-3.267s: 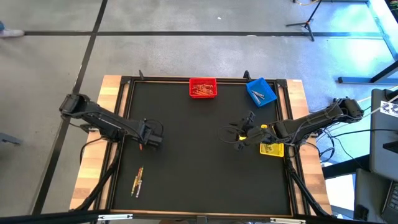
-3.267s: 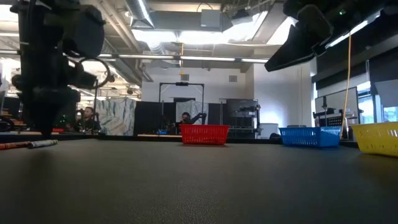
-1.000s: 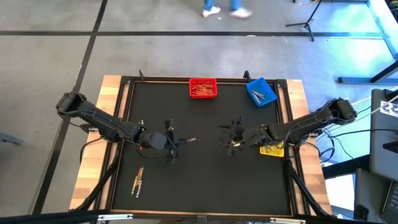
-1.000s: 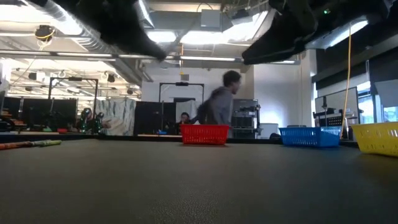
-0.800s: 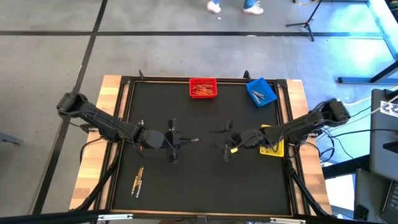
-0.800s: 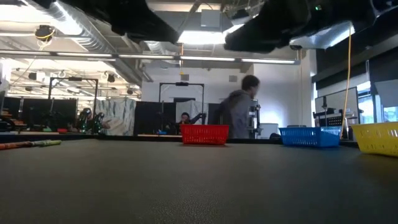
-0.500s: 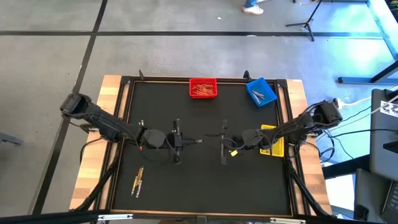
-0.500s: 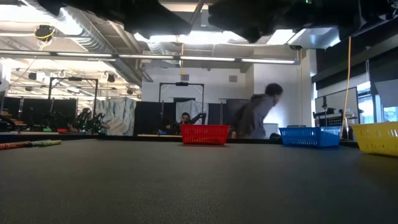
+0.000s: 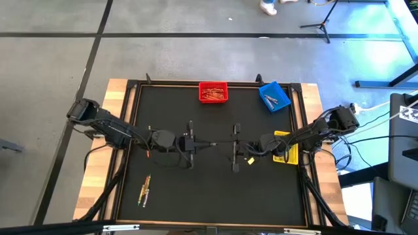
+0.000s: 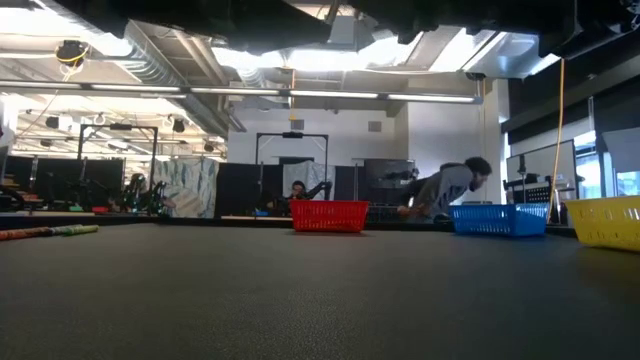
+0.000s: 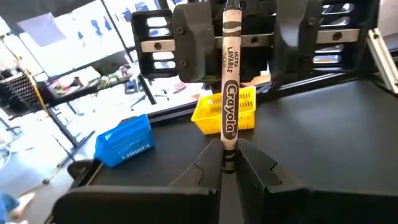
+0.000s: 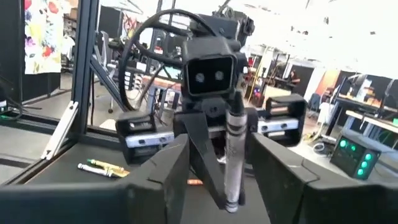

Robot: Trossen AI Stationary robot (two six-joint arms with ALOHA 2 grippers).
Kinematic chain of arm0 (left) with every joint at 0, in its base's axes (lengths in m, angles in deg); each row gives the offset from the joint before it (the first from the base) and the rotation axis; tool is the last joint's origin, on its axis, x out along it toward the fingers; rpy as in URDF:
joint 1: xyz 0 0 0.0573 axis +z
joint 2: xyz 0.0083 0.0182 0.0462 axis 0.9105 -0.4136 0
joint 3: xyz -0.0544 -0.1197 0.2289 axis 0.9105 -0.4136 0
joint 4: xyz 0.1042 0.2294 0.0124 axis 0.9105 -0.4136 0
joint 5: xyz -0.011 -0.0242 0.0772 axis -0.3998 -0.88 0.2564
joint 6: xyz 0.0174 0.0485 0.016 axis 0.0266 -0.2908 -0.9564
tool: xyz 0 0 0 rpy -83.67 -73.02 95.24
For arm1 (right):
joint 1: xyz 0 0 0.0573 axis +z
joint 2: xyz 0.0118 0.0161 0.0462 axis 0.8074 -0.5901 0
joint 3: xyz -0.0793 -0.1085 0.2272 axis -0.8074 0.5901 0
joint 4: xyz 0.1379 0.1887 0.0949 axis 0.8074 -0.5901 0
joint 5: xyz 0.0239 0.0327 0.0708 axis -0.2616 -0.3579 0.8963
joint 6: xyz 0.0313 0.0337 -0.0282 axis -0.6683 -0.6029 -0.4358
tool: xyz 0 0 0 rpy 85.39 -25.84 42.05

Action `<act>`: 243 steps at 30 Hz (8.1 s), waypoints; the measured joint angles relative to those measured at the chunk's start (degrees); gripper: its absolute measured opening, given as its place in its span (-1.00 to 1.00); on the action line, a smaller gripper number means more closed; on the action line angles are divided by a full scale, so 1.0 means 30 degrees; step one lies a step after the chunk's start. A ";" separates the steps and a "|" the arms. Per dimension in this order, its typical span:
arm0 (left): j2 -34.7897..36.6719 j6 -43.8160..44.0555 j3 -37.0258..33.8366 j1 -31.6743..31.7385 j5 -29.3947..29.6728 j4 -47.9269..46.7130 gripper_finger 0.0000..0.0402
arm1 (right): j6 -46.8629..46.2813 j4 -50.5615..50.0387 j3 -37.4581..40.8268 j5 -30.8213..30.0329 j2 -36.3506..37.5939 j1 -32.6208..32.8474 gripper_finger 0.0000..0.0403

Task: Sort crayons
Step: Put the black crayon into the blue bin, then put the green crayon into the yellow bin

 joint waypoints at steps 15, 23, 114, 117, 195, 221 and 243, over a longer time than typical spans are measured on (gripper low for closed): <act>-0.0117 -0.0290 0.0000 0.0726 -0.1858 -0.0006 -0.90 | -0.0849 0.0246 -0.0015 0.1945 -0.0437 -0.1242 -0.57; -0.0117 0.0093 0.0007 0.0704 -0.1907 -0.0210 -0.90 | -0.0329 0.0063 -0.0015 0.2089 -0.0430 -0.1213 -0.86; 0.0328 0.0852 0.0092 0.0151 0.1743 -0.2490 -0.41 | -0.6001 -2.1679 0.3510 -0.0705 0.5355 -2.2456 -0.80; 0.0328 0.0853 0.0089 0.0145 0.1741 -0.2493 -0.41 | -0.5968 -2.1716 0.3461 -0.0393 0.5355 -2.2458 -0.75; 0.6296 2.2892 0.1188 -0.0141 0.4499 -3.0286 -0.41 | -0.6006 -0.7161 0.3453 0.4291 0.4947 -0.5206 -0.34; 0.2164 2.7482 -0.0012 0.3492 0.1608 -3.3970 -0.41 | -0.6006 -0.7766 0.3453 0.4291 0.4954 -0.5206 -0.34; 0.2208 2.4210 -0.2769 0.6475 -0.0580 -2.8878 -0.41 | -0.5999 -0.7744 0.3453 0.3781 0.4954 -0.5206 -0.34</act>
